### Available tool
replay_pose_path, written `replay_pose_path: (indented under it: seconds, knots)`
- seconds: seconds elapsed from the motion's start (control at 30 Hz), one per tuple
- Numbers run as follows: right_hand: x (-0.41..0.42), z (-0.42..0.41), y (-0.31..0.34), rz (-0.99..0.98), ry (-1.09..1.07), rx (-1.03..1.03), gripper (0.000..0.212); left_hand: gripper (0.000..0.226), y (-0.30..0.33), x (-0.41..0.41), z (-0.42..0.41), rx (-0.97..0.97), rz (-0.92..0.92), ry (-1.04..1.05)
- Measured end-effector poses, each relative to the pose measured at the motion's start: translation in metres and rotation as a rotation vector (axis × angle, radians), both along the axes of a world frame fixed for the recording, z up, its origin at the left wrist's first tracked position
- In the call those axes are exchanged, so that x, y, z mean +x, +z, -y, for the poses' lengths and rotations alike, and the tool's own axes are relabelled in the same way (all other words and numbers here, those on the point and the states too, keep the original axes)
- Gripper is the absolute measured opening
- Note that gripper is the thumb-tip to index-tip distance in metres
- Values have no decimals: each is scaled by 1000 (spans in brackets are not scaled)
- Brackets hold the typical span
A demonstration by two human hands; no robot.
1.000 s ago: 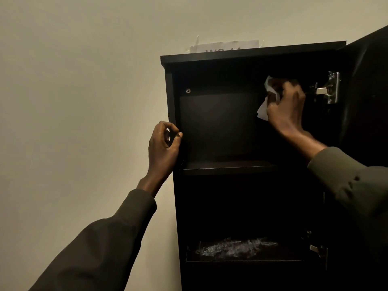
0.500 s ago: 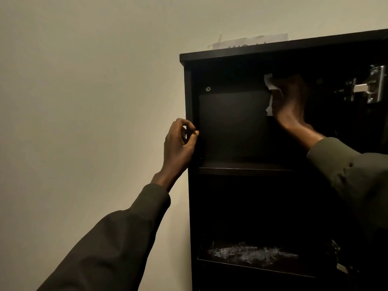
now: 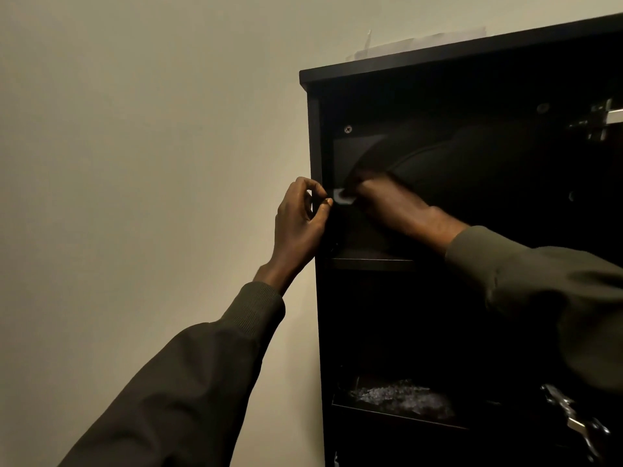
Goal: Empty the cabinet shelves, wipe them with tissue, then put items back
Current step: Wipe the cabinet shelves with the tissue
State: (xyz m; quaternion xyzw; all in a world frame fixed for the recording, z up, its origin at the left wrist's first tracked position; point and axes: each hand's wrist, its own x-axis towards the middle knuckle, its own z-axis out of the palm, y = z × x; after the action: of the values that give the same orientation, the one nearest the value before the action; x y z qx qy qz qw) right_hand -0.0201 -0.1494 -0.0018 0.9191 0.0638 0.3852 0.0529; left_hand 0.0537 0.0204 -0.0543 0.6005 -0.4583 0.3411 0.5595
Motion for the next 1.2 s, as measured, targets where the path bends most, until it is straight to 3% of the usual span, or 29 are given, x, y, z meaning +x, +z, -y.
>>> replay_pose_path:
  seconds: [0.1, 0.27, 0.47, 0.83, 0.9, 1.03, 1.2]
  knots:
    - [-2, -17, -13, -154, 47, -61, 24, 13, 0, 1, -1, 3, -3, -7]
    - [0, -31, -22, -302, -52, -72, 20, 13, -1, 3, -1, -8, -12, -2]
    - [1, -37, -24, -369, -190, 118, 29, 13, -1, 1, -1, -14, -17, -5]
    - [-72, -32, 3, -477, 87, 433, 30, 14, -2, 0, 0, -19, -12, -12]
    - [-86, -14, 17, -353, -17, 504, 30, 14, -1, -1, 0, -22, -17, -10]
    - [-121, 13, 27, -135, -433, 600, 22, 15, -2, -3, 0, -36, -20, -2]
    - [-159, 38, 10, -56, -747, 673, 13, 16, -2, -1, 0, -43, -24, -2]
